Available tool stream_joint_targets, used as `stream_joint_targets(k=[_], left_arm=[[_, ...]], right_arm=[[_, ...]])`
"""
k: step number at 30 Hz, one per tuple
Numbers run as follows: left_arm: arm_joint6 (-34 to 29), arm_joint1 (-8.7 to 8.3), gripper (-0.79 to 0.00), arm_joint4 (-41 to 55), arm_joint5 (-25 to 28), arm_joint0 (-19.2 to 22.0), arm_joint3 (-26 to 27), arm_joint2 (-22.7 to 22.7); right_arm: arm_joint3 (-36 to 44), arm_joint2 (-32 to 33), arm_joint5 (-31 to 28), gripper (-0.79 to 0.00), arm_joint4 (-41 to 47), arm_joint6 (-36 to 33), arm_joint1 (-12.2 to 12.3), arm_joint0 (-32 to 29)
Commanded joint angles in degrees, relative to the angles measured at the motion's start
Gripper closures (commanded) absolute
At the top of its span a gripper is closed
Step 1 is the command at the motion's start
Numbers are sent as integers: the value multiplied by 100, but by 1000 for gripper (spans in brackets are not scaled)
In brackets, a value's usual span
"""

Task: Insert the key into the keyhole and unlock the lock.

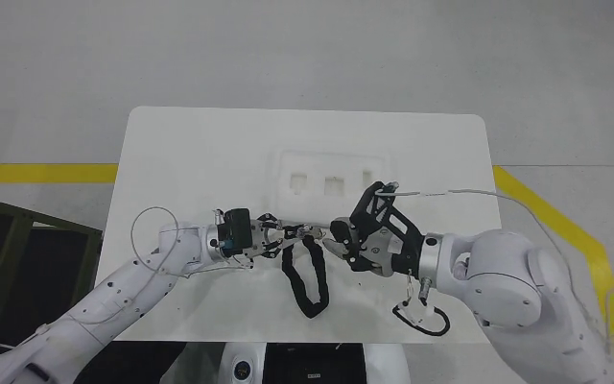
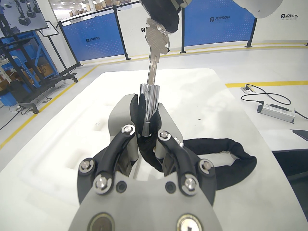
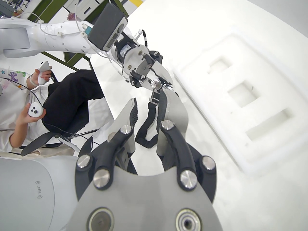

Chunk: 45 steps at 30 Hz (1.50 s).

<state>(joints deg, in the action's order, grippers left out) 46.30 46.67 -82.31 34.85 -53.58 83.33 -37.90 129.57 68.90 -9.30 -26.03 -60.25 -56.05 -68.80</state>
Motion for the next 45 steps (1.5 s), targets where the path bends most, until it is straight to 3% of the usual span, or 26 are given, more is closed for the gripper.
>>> stream_joint_targets(k=[1, 16, 19, 45], left_arm=[[-31, 1, 0, -41, 11, -35, 23, -53], [-425, 31, 0, -285, 68, -249, 234, -362], [-421, 40, 0, -299, 79, -293, 242, -420], [-404, 155, 0, -526, 236, -518, 251, -761]], right_arm=[[-52, 39, -33, -175, 56, -92, 12, -11], [-550, -230, 45, -86, 482, -4, -18, 163], [-568, -208, 142, 0, 456, 87, -18, 143], [-542, -346, 202, -25, 400, 134, -17, 269]])
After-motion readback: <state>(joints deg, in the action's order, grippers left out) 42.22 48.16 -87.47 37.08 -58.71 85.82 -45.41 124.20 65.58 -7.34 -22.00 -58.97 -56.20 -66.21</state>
